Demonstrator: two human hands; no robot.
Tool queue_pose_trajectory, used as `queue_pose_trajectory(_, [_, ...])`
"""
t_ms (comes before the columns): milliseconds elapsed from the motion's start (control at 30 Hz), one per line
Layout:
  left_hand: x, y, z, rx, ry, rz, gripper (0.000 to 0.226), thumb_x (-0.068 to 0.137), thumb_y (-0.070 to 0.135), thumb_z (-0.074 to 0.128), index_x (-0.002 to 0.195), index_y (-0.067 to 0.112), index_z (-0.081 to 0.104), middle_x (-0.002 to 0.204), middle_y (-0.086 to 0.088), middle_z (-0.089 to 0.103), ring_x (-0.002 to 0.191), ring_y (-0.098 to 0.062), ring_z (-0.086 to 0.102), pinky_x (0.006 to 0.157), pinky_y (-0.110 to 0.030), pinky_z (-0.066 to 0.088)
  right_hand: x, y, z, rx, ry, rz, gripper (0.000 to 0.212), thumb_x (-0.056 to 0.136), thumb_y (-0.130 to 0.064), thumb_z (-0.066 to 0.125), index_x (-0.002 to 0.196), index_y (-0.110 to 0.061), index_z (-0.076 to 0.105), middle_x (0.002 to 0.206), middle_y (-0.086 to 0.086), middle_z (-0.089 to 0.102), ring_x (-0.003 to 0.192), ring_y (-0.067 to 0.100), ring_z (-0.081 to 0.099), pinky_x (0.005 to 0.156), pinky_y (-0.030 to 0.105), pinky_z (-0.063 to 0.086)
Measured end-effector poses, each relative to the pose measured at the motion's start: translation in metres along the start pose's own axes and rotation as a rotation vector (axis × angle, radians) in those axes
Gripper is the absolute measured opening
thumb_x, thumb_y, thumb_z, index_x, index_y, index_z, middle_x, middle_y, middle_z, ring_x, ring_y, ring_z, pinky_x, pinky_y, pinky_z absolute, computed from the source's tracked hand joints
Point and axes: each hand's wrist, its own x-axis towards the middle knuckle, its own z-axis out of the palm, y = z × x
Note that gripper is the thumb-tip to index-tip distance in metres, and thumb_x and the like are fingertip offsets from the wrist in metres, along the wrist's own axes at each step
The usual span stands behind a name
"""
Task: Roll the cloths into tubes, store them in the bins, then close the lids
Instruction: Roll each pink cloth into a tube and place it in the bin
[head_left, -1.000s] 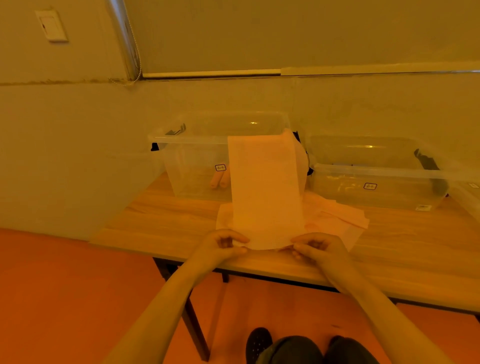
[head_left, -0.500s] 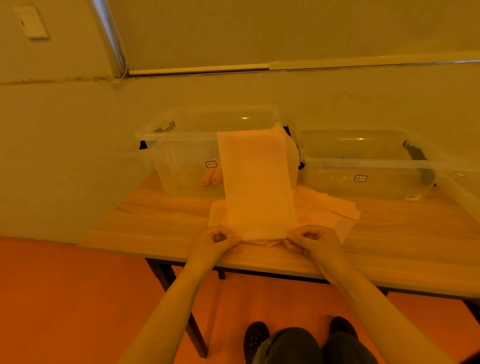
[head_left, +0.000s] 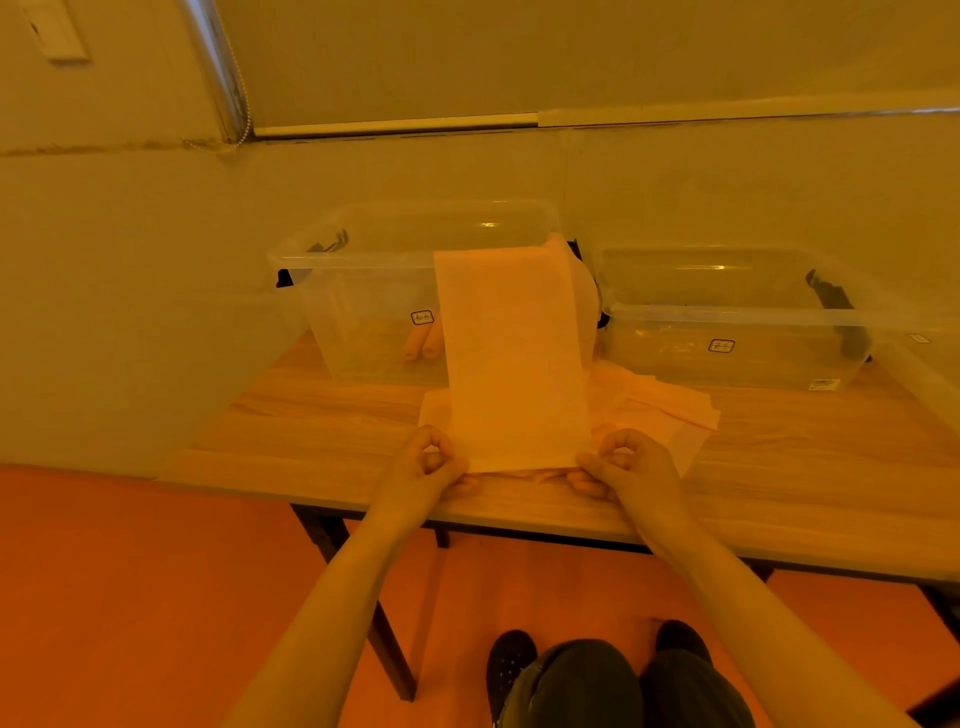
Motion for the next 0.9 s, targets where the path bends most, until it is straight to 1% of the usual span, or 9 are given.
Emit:
queue_pose_trajectory(100, [-0.0017,0.0002,-0.0003,-0.003,-0.045,0.023,0.016,0.092,0.009,0.06,0.081,0.02,0.057,0.083,-0.004,0.07,0.08,-0.017,0.069,0.087,-0.042,0.054,-0.0011,0.0005,-0.002,0.006,-0.043,-0.01,0.01,0.085,0.006,0.064,0.086,-0.002,0.057,0.077,0.017,0.073,0.07,0.024,0.072,0.064,0.026,0.06])
queue_pose_trajectory(167, [-0.0025,-0.0005,-0.0007,0.014,-0.043,0.033,0.014,0.094,0.007,0.056,0.085,0.015,0.062,0.087,-0.003,0.069,0.08,-0.013,0.069,0.084,-0.033,0.055,-0.0012,0.0005,-0.0033,0.002,-0.061,-0.016,0.007,0.085,0.006,0.063,0.088,0.0,0.06,0.078,0.018,0.072,0.07,0.022,0.072,0.064,0.025,0.059])
queue_pose_trajectory(300, [-0.0046,0.0002,0.0001,0.027,-0.031,0.032,0.023,0.095,0.007,0.054,0.089,0.021,0.071,0.088,0.004,0.072,0.083,-0.01,0.069,0.076,-0.022,0.054,-0.0004,0.0033,-0.0061,-0.054,-0.089,-0.041,0.011,0.087,0.003,0.062,0.097,0.0,0.066,0.08,0.014,0.074,0.072,0.02,0.072,0.067,0.024,0.059])
queue_pose_trajectory(433, [-0.0034,-0.0012,-0.0013,-0.003,-0.026,-0.016,0.031,0.093,0.004,0.055,0.088,0.027,0.074,0.088,0.002,0.074,0.091,-0.018,0.068,0.087,-0.03,0.052,0.0004,0.005,-0.0079,-0.079,-0.089,-0.048,0.014,0.087,-0.001,0.063,0.099,-0.003,0.069,0.087,0.015,0.074,0.08,0.023,0.072,0.072,0.026,0.059])
queue_pose_trajectory(533, [-0.0045,-0.0031,-0.0024,-0.001,-0.031,-0.012,0.03,0.087,0.004,0.063,0.088,0.031,0.074,0.097,0.003,0.073,0.101,-0.018,0.064,0.094,-0.035,0.049,0.001,0.0051,-0.0099,-0.169,-0.115,-0.048,0.023,0.079,-0.003,0.073,0.101,-0.009,0.07,0.094,0.008,0.075,0.087,0.02,0.071,0.079,0.029,0.058])
queue_pose_trajectory(600, [-0.0053,-0.0033,-0.0017,0.004,-0.028,0.011,0.024,0.086,0.009,0.068,0.09,0.031,0.074,0.1,0.003,0.073,0.101,-0.016,0.065,0.094,-0.035,0.05,0.002,0.0051,-0.0107,-0.181,-0.114,-0.041,0.025,0.076,-0.003,0.075,0.099,-0.012,0.071,0.096,0.008,0.074,0.089,0.019,0.071,0.081,0.03,0.057])
queue_pose_trajectory(767, [-0.006,-0.0036,0.0011,-0.023,-0.025,0.037,0.013,0.088,0.013,0.065,0.095,0.02,0.073,0.091,-0.002,0.075,0.091,-0.018,0.07,0.092,-0.037,0.052,0.0019,0.0058,-0.0106,0.002,-0.113,-0.051,0.01,0.085,-0.001,0.063,0.094,-0.001,0.069,0.089,0.015,0.074,0.082,0.025,0.071,0.073,0.026,0.059])
queue_pose_trajectory(833, [-0.0057,-0.003,0.0019,-0.049,-0.021,0.031,0.012,0.089,0.013,0.063,0.096,0.017,0.072,0.091,-0.003,0.075,0.091,-0.019,0.07,0.09,-0.035,0.053,0.0028,0.0082,-0.0107,0.002,-0.11,-0.062,0.009,0.086,-0.002,0.063,0.092,-0.002,0.07,0.089,0.015,0.074,0.086,0.028,0.071,0.076,0.029,0.059])
queue_pose_trajectory(900, [-0.0051,-0.002,0.0033,-0.076,-0.008,0.013,0.012,0.09,0.012,0.062,0.097,0.015,0.072,0.091,-0.004,0.075,0.093,-0.023,0.07,0.087,-0.031,0.054,0.0036,0.0101,-0.0107,-0.023,-0.104,-0.08,0.009,0.086,-0.005,0.065,0.088,-0.006,0.074,0.091,0.015,0.074,0.092,0.031,0.07,0.086,0.036,0.056])
